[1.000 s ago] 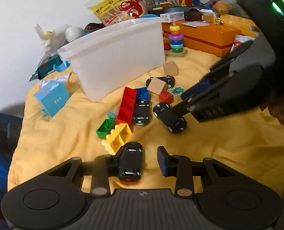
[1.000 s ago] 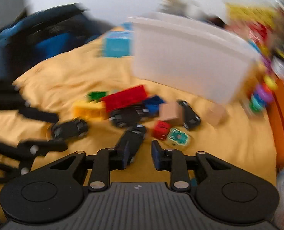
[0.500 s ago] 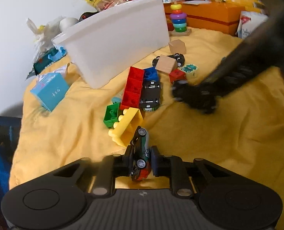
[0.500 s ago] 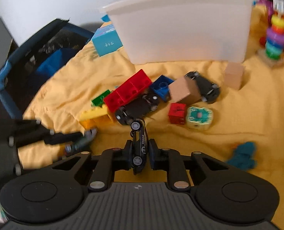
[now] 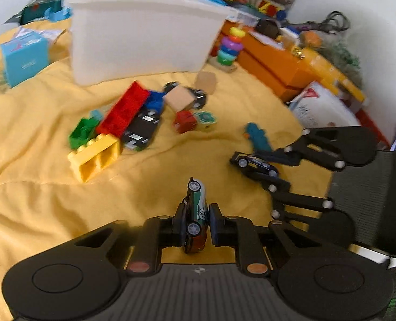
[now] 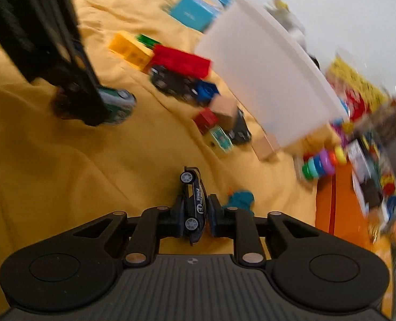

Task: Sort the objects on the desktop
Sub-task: 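Grasp a green-and-red race car with the left gripper while the right grasps a black-yellow car, then lift both held cars and carry them over the white bin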

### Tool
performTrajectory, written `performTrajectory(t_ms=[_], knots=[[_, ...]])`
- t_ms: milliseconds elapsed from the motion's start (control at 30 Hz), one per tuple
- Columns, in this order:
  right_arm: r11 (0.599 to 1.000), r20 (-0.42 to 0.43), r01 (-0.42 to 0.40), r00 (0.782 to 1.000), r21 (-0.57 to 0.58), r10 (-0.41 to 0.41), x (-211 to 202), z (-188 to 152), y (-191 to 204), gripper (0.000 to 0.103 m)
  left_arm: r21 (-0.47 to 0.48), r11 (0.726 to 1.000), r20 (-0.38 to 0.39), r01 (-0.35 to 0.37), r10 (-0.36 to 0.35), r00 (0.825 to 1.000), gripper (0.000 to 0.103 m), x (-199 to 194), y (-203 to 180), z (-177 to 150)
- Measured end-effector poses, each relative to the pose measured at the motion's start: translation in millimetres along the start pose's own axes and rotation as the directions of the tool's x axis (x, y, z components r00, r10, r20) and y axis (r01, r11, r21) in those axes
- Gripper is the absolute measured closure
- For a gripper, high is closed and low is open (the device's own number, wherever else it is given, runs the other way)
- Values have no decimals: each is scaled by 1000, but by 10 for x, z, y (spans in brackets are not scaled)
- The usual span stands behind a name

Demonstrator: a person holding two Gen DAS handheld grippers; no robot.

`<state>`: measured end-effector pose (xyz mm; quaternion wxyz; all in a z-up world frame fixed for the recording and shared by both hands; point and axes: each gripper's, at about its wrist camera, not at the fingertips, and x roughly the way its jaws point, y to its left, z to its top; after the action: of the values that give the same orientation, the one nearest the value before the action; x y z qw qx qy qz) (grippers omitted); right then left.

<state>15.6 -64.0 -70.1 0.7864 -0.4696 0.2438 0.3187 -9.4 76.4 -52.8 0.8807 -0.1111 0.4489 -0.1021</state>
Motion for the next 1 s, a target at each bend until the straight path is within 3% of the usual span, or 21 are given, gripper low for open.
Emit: performTrajectory(t_ms=[133,200,333,467,700,733,767,800,900,1000], knots=[[991,61,-122,991,57,119,-95,64,-56,61,-56,997,12,-54,55,998,66,-36,151,-3],[981,74,-162,985,106,155,-111,79,-122,61,-18,994,44,-110,111,993,67,-115,142,7],[938,93,-228,973,262,210,-108,74,-346,60,118,971,80,-207,198,977,52,-187,4,37],[914,94,-238,971,328,219,-75,39,-438,58,141,975,77,-169,160,984,51,-161,-95,30],[862,65,-285,957,420,284,124,-33,-486,59,146,972,-12,-187,191,982,52,86,-122,-39],[852,66,-290,955,436,290,122,-50,-496,61,146,970,-18,-193,198,980,56,103,-122,-57],[839,71,-307,949,450,309,113,-64,-505,70,148,969,-8,-198,202,979,64,90,-129,-66],[828,73,-322,943,459,326,102,-66,-510,70,154,966,-7,-206,209,978,70,80,-135,-62],[820,96,-361,929,445,357,13,-42,-505,70,163,971,10,-175,176,984,70,18,-178,-29],[839,125,-359,933,410,338,-90,15,-482,70,194,965,31,-175,172,985,70,-19,-249,-8]])
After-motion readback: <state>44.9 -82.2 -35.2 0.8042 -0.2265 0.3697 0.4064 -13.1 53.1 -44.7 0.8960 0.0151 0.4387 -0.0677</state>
